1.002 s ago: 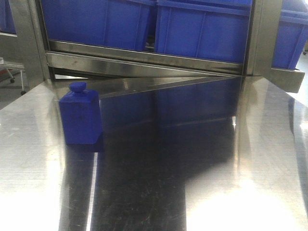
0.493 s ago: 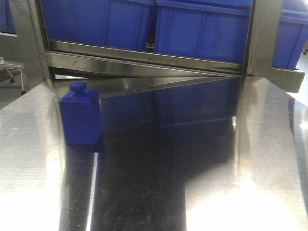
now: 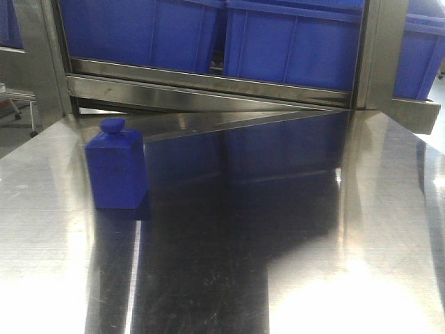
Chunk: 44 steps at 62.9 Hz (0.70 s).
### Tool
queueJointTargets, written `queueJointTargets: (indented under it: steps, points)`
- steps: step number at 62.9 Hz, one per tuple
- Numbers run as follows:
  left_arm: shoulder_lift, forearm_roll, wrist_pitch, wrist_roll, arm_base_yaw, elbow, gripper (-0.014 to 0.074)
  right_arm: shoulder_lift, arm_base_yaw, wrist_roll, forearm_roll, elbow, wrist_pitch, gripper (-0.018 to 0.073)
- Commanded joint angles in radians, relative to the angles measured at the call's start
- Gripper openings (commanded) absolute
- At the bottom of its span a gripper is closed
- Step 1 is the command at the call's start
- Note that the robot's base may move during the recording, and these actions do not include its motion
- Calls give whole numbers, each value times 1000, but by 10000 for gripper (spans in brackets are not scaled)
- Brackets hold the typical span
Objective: Pick and sort blue part to right shelf
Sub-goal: 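Lift the blue part with the right gripper off the table, then move the open left gripper above the other blue part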
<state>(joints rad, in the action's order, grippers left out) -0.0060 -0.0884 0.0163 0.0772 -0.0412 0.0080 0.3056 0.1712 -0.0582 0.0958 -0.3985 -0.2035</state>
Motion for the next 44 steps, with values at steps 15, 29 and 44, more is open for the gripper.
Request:
queueJointTargets:
  steps: [15,29,44]
  points:
    - [0,-1,-99,-6,-11,-10,123,7,-3,12,13,-30,90,393]
    - [194,-1,-94,-12,-69,-159,124,7,-3,12,13,-30,90,393]
    - [566,-1,-77,-12,-155,-337,124,7,-3,12,13,-30,90,393]
